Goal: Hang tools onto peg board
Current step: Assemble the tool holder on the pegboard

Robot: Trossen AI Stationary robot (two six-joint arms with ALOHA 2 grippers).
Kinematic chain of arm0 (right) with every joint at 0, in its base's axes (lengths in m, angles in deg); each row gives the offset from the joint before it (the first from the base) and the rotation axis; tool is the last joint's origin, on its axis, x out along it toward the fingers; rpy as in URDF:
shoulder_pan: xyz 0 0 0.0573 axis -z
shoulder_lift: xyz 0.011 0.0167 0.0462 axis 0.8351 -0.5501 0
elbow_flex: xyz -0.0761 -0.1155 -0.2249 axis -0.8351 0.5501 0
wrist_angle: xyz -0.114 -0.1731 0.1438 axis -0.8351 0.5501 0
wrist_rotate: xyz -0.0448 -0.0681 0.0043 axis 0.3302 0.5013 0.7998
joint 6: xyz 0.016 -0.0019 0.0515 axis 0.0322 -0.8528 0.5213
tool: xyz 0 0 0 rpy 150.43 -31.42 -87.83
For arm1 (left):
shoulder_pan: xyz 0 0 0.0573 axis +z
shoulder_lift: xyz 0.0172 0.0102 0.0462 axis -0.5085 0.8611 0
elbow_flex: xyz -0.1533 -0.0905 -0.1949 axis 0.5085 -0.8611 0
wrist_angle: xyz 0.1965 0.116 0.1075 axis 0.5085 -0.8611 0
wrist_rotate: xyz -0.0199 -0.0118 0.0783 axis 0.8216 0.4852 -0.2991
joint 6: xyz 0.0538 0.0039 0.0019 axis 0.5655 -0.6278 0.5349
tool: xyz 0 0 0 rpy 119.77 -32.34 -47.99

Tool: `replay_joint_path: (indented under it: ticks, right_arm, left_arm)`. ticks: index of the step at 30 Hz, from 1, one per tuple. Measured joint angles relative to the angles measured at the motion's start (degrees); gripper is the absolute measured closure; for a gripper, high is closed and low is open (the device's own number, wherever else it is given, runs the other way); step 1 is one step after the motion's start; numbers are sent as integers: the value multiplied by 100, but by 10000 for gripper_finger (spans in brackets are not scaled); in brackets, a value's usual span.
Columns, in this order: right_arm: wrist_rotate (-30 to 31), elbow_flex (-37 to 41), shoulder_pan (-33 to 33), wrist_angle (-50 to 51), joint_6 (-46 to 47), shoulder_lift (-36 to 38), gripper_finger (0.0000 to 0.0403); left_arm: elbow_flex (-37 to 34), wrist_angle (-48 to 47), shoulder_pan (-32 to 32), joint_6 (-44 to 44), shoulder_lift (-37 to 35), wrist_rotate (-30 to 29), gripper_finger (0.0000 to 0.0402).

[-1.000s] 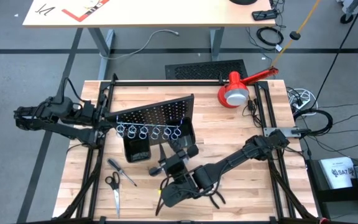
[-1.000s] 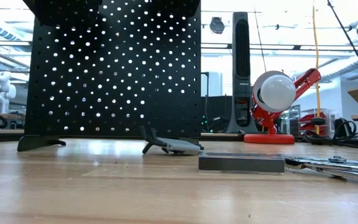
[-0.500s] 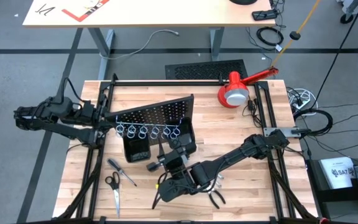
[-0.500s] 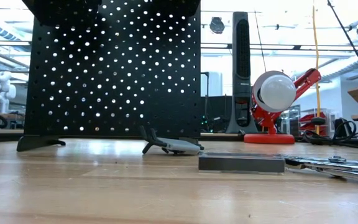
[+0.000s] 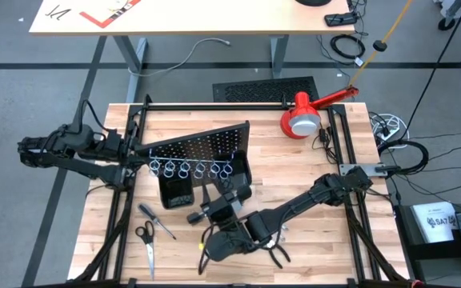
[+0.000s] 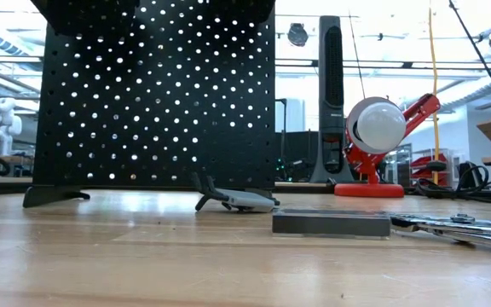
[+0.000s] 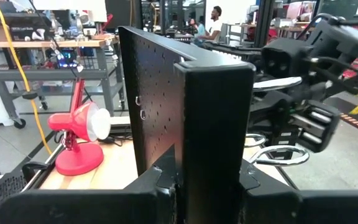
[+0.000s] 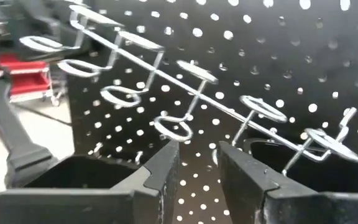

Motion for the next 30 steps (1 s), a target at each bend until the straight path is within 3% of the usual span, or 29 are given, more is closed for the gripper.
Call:
replay_joint_path:
  ticks: [6, 10, 14, 25, 30]
  right_arm:
    - [28, 2, -138, -769, -988, 0, 298]
    - [21, 2, -46, -861, -744, 0, 298]
    - [-423, 2, 61, -859, -492, 2, 295]
    - [-520, 2, 237, -681, -752, -75, 216]
    - [-500, 2, 336, -686, -910, -69, 207]
  left_arm:
    - [0, 0, 0, 13, 2, 2, 337]
    - [0, 0, 0, 22, 2, 2, 337]
    - [-2, 2, 0, 22, 2, 2, 337]
    - [-2, 4, 0, 17, 2, 2, 337]
    - [-4, 4, 0, 15, 2, 2, 337]
